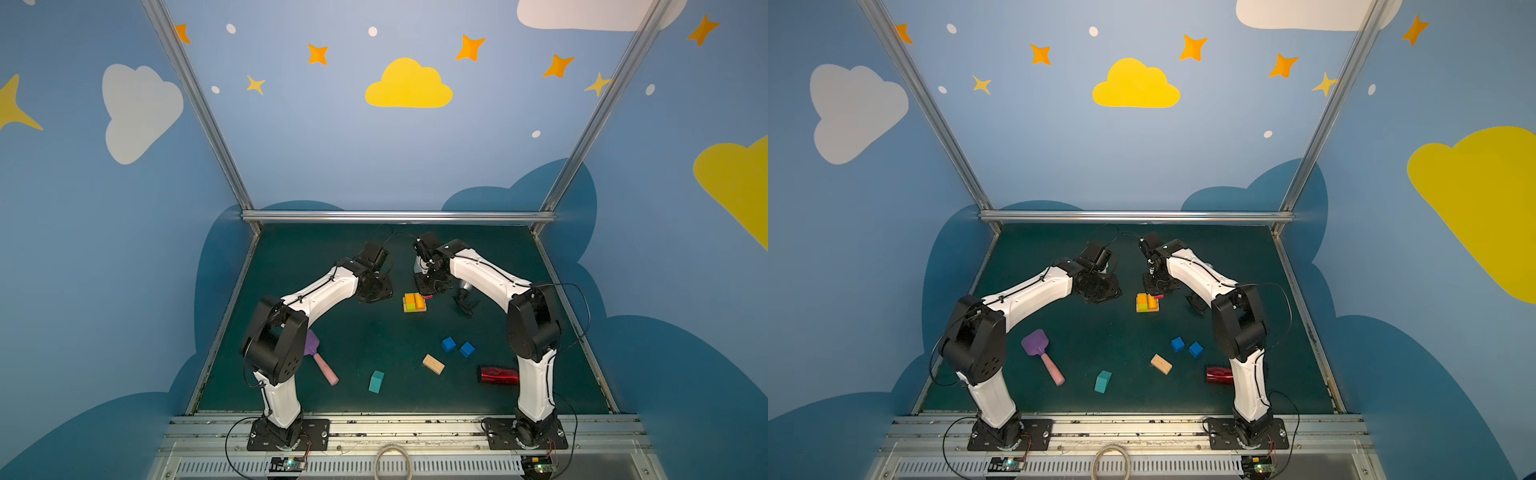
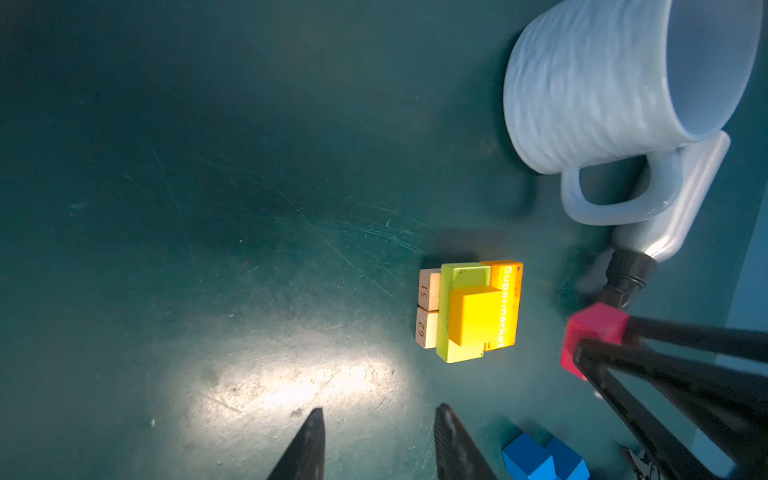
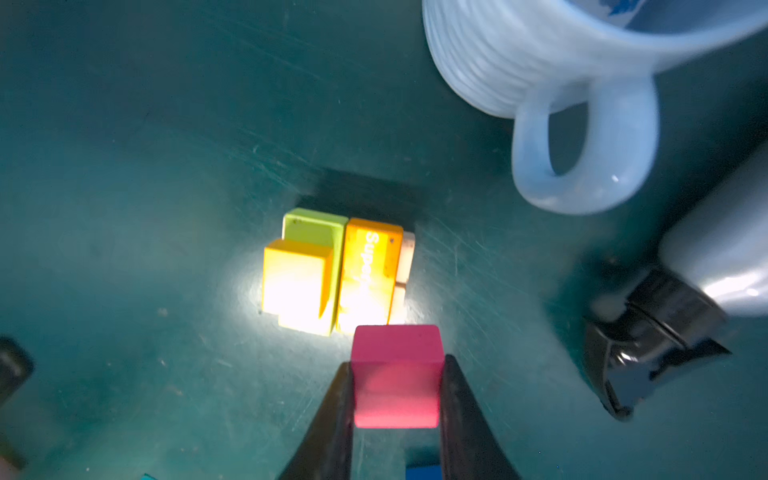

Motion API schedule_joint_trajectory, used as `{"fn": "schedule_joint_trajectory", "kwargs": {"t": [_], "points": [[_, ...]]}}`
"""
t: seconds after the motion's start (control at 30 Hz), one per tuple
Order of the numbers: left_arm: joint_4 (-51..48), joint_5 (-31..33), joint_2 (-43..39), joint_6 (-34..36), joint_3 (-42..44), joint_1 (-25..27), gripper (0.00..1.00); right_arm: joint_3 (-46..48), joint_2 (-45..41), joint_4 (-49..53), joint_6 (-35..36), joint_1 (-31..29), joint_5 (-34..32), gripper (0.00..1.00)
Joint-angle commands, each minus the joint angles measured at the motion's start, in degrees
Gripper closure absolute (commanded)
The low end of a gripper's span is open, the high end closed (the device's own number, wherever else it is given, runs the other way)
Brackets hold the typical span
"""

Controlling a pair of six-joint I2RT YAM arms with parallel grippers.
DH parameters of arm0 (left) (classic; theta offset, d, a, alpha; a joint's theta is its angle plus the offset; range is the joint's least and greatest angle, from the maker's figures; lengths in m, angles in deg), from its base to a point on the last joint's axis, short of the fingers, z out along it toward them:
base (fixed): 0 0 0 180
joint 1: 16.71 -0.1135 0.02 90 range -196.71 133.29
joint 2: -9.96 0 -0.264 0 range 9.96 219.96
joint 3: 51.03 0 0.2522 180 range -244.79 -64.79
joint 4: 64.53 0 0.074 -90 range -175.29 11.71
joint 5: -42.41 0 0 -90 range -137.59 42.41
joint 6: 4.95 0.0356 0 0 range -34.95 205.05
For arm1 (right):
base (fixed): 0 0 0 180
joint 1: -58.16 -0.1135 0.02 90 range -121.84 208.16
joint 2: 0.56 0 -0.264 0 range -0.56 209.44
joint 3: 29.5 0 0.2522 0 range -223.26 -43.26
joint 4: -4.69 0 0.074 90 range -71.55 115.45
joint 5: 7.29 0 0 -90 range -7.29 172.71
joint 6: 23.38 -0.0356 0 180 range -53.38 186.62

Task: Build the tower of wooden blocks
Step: 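Lower the pink cube with the right gripper beside the yellow cube on the stack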

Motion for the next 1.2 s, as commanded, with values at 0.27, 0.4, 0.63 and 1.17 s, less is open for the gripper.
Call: {"fn": "schedule_joint_trajectory", "kwargs": {"t": [0.27,0.4,0.63,1.17], "points": [[-0.62,-0.97,1.46,0.65,-1.3,-0.88,0.57,-4.65,4.53,1.94,-0.52,0.64,1.07,0.72],[-0.71,-1.23,1.77,0.63,-1.41,-0.89,0.57,-5.06,5.29,1.99,-0.83,0.64,1.01,0.72],[-0.81,-1.22,1.93,0.71,-1.59,-1.07,0.57,-5.02,5.97,1.73,-1.24,0.72,2.06,0.72],[-0.82,-1.2,1.53,0.58,-1.26,-1.02,0.57,-5.07,6.98,1.39,-1.92,0.71,3.16,0.69]]}}
